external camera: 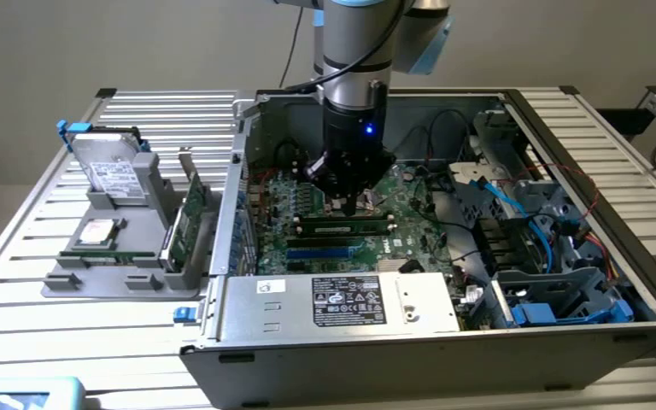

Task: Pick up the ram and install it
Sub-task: 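Press down the ram until it locks into place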

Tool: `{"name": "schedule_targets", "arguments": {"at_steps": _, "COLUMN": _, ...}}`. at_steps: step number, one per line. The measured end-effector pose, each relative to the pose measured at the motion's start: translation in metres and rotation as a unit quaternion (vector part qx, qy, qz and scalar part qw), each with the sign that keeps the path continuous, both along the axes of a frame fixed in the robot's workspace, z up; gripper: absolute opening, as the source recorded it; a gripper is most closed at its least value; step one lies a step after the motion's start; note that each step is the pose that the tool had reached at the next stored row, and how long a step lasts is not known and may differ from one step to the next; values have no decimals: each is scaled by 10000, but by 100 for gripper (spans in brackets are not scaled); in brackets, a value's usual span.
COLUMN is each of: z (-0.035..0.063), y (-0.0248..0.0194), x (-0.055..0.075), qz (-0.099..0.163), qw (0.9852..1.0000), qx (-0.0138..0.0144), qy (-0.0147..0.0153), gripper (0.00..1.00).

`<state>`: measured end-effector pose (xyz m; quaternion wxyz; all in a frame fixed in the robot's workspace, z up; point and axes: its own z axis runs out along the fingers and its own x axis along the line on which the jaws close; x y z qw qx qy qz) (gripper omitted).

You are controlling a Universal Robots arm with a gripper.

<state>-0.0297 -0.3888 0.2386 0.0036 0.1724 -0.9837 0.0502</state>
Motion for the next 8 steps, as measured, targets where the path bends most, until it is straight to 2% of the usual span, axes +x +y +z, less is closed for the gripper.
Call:
{"name": "schedule_targets", "arguments": {"at_steps": 4, "z": -1, "y": 0, "x": 0, "qz": -196, "qw": 9998, "qx": 1, "qy": -30, "gripper": 11}}
{"name": "schedule_targets", "arguments": {"at_steps": 8, "z": 0, "y": 0, "x": -1, "qz": -403, "qw": 9992, "qx": 0, "qy": -48, "gripper": 11}}
